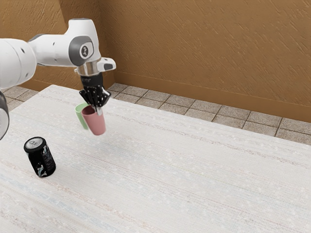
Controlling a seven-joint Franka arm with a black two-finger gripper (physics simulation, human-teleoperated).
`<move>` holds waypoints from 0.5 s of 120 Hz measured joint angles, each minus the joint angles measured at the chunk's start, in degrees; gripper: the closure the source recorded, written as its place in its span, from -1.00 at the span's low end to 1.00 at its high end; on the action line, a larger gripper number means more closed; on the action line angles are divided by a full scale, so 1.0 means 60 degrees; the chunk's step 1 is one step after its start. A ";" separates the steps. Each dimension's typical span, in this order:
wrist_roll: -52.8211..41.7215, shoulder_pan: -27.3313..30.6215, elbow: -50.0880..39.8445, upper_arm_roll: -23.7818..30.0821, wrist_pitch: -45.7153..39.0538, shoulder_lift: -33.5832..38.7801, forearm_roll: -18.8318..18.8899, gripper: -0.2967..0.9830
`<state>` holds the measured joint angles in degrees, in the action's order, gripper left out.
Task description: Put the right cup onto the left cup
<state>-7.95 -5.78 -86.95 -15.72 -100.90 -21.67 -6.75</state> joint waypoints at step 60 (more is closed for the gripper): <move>-0.0687 0.0868 0.2742 0.0085 0.1377 -0.1063 0.0314 0.69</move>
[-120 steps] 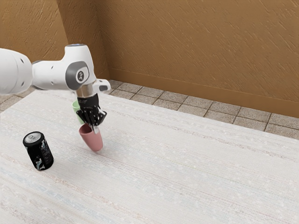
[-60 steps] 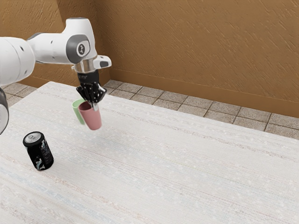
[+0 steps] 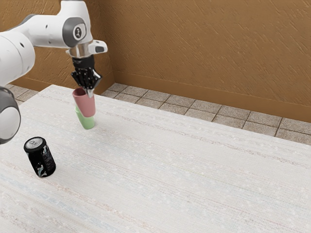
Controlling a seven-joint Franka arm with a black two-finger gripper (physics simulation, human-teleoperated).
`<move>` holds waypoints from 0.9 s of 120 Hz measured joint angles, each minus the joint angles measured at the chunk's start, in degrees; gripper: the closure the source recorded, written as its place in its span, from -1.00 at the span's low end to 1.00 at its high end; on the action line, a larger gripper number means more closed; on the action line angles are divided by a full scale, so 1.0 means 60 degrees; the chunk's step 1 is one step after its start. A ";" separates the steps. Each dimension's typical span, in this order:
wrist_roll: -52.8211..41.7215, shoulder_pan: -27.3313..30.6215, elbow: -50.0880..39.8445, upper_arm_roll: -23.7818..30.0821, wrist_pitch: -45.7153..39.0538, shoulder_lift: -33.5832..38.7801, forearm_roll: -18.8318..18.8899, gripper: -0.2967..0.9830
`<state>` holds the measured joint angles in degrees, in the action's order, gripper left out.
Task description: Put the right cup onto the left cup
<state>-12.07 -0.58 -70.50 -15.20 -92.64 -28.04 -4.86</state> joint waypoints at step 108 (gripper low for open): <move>-0.1443 0.1596 0.4193 0.0577 0.0449 -0.2628 0.0589 0.69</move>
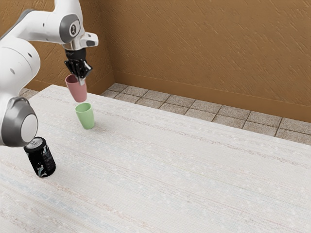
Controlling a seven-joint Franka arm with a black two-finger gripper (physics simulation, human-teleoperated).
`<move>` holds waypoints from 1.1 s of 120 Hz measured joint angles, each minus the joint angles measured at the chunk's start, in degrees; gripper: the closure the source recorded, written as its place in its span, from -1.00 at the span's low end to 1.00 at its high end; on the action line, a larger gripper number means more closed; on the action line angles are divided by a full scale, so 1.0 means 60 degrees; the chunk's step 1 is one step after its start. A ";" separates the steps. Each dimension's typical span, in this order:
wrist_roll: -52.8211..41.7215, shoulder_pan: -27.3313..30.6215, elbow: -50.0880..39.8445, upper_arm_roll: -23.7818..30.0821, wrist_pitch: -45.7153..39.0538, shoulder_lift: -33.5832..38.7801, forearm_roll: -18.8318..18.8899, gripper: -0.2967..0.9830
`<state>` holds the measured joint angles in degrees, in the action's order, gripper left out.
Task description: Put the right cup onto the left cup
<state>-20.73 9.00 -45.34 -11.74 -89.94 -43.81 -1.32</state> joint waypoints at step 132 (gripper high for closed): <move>-0.1143 0.0858 -0.0120 0.0763 -0.0962 -0.0727 -0.0091 0.69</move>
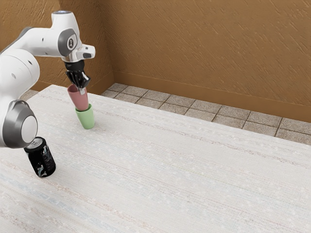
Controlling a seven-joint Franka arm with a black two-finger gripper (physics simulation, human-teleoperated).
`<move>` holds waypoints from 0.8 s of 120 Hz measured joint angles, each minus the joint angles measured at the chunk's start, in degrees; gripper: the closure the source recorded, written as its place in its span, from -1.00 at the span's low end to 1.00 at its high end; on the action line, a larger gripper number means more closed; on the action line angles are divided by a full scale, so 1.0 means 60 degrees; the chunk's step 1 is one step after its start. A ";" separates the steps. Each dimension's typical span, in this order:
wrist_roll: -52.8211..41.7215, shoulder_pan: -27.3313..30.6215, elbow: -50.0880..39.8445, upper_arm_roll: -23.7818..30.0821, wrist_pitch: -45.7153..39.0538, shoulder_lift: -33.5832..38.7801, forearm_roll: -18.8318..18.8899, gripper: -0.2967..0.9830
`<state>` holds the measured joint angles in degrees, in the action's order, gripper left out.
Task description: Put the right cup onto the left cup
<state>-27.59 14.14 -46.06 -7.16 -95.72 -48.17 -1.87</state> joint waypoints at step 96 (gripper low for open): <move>0.0092 -0.0082 -0.0085 0.0042 0.0411 0.0619 -0.0275 -0.41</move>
<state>-27.04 13.65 -46.57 -6.91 -93.25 -44.46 -3.52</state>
